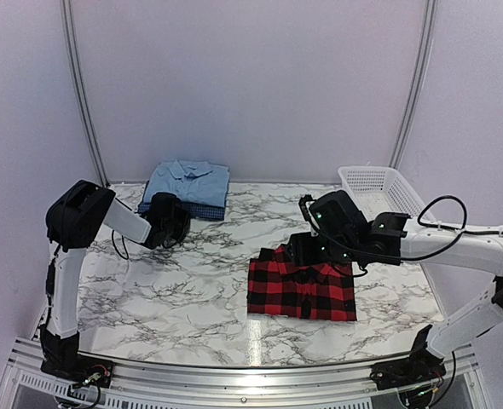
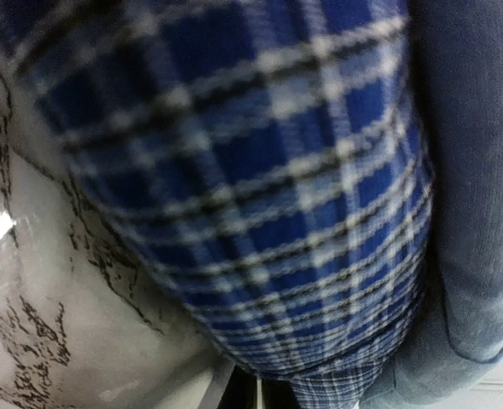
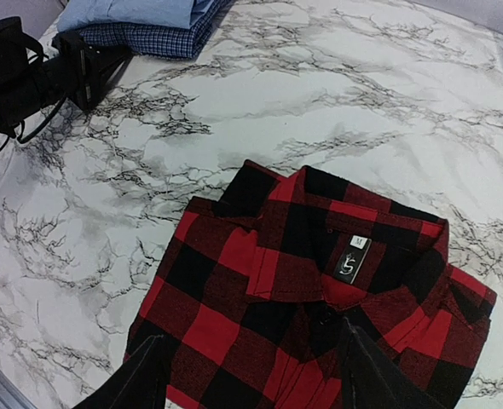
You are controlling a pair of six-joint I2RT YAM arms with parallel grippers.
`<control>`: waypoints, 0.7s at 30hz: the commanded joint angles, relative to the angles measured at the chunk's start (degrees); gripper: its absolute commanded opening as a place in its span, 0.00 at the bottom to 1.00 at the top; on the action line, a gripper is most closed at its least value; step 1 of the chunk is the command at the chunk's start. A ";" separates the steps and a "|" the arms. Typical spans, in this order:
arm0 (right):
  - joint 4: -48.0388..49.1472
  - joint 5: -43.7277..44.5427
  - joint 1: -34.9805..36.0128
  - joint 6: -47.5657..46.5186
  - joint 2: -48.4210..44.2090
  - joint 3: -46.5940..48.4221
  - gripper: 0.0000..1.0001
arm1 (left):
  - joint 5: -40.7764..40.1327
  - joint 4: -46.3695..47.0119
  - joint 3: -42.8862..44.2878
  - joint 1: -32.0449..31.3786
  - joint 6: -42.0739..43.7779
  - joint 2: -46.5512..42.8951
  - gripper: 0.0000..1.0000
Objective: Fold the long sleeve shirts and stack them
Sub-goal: Move the square-folded shirt to the center of the board.
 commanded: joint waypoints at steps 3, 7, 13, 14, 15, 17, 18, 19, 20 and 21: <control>-0.87 0.95 -0.48 -0.40 -1.90 -0.33 0.63 | -1.37 -1.00 -0.95 0.82 1.66 -0.16 0.00; -0.37 0.69 -0.48 -0.31 -1.81 -0.76 0.63 | -4.30 -1.01 -6.47 0.57 2.16 -5.51 0.00; 0.66 0.53 -0.64 -0.31 -1.90 -1.75 0.63 | -6.83 -0.91 -17.16 -1.04 1.17 -15.00 0.00; 0.77 0.47 -0.72 -0.27 -1.90 -1.97 0.63 | -6.85 -0.93 -18.77 -1.36 0.98 -16.37 0.00; 0.97 0.36 -0.80 -0.36 -1.90 -2.26 0.63 | -7.11 -0.93 -20.78 -1.95 0.43 -17.94 0.00; 1.35 0.14 -1.14 -0.40 -1.98 -2.84 0.63 | -7.27 -0.93 -24.28 -3.33 0.03 -20.68 0.00; 1.66 -0.14 -1.39 -0.42 -2.05 -3.20 0.63 | -7.40 -0.89 -26.61 -4.22 -0.45 -21.99 0.00; 1.91 -0.44 -1.65 -0.45 -2.14 -3.58 0.63 | -7.59 -0.85 -28.28 -5.23 -1.01 -23.24 0.00; 2.15 -0.71 -2.03 -0.48 -2.28 -3.98 0.63 | -7.77 -0.84 -29.89 -6.38 -1.22 -24.58 0.00; 2.25 -0.81 -2.27 -0.49 -2.40 -4.29 0.64 | -8.10 -0.84 -31.65 -7.65 -1.81 -25.85 0.00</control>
